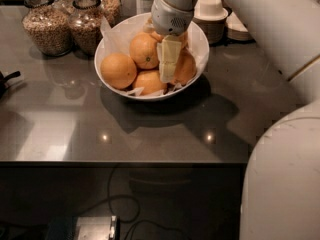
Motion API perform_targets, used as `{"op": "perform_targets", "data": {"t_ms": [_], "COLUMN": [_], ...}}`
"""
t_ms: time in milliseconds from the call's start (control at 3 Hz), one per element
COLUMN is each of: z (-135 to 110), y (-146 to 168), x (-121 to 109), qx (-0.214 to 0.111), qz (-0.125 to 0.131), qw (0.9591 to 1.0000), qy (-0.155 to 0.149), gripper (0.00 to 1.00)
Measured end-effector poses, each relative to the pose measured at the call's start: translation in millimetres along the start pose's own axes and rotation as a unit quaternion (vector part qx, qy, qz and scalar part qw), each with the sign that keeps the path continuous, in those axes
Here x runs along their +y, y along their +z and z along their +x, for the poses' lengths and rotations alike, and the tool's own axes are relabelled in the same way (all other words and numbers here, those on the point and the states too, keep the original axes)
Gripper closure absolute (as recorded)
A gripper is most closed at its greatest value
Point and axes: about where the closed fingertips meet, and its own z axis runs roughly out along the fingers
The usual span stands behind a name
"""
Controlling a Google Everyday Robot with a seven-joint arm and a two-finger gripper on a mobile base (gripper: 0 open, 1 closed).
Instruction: Pick orange from white bowl
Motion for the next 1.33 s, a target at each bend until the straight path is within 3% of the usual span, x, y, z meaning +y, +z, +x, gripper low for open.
{"op": "perform_targets", "data": {"t_ms": [333, 667, 1000, 1333], "z": [6, 6, -21, -23], "y": [1, 1, 12, 14], "x": [25, 25, -9, -12], "qx": [0.021, 0.021, 0.027, 0.024], "qz": [-0.005, -0.005, -0.005, 0.001], "qw": [0.9996, 0.9996, 0.9996, 0.9996], "qy": [0.016, 0.016, -0.012, -0.012], "gripper": [0.00, 0.00, 0.00, 0.00]}}
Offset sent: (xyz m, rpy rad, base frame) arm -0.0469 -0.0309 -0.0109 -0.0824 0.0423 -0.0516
